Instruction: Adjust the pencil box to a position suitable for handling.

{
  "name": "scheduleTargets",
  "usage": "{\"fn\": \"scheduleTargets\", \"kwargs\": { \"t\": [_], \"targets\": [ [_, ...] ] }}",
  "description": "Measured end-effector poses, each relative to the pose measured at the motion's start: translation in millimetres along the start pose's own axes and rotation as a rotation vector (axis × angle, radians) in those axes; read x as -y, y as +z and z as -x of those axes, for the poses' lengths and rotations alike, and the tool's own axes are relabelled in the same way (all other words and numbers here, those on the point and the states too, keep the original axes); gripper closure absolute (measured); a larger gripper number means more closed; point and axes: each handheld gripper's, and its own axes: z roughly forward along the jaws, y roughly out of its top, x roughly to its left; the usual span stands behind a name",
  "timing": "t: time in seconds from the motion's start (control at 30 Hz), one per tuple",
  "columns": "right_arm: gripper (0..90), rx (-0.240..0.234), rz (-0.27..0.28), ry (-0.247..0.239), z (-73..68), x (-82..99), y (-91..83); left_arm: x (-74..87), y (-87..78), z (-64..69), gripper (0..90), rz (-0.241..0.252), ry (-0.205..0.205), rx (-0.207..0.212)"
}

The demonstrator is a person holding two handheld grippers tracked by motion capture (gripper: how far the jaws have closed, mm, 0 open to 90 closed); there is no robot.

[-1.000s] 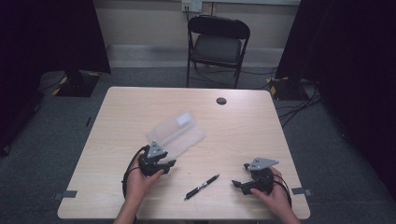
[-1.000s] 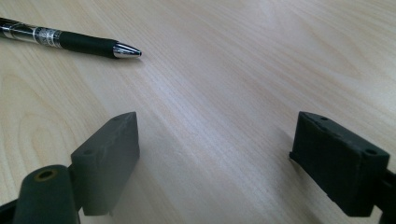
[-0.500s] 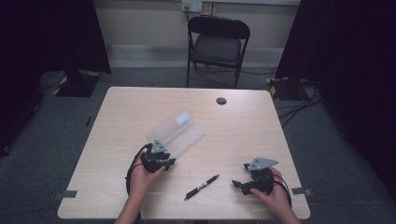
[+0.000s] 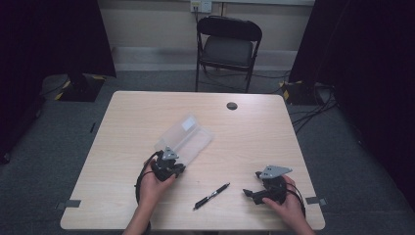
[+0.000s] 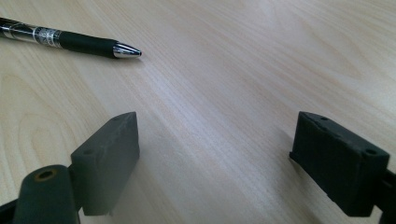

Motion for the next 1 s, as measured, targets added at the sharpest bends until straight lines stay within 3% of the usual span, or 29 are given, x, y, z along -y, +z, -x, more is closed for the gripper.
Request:
{"fn": "scheduleTargets", "kwargs": {
  "t": [0.13, 0.2, 0.23, 0.33, 0.53, 0.6, 1.0],
  "targets": [
    [14.1, 0.000, 0.001, -0.002, 0.2, 0.0, 0.1, -1.8, 3.1, 4.0, 83.7, 0.004, -0.008, 0.024],
    [14.1, 0.000, 0.000, 0.000, 0.0, 0.0, 0.0, -3.2, 3.8, 4.5, 83.9, 0.005, 0.019, 0.017],
    [14.1, 0.000, 0.000, 0.000, 0.0, 0.0, 0.0, -3.6, 4.7, 7.1, 84.0, 0.002, -0.001, 0.031],
    [14.1, 0.000, 0.000, -0.001, 0.0, 0.0, 0.0, -6.3, 6.3, 9.2, 84.1, -0.003, 0.029, 0.027],
    [14.1, 0.000, 0.000, 0.000, 0.0, 0.0, 0.0, -10.7, 12.3, 18.1, 84.0, 0.006, 0.017, 0.064],
    [14.0, 0.000, 0.000, 0.000, 0.0, 0.0, 0.0, -12.7, 13.4, 18.0, 84.1, 0.010, 0.047, 0.076],
    [14.0, 0.000, 0.000, -0.001, 0.0, 0.0, 0.0, -19.6, 20.8, 28.3, 84.6, 0.013, 0.045, 0.104]
  ]
}}
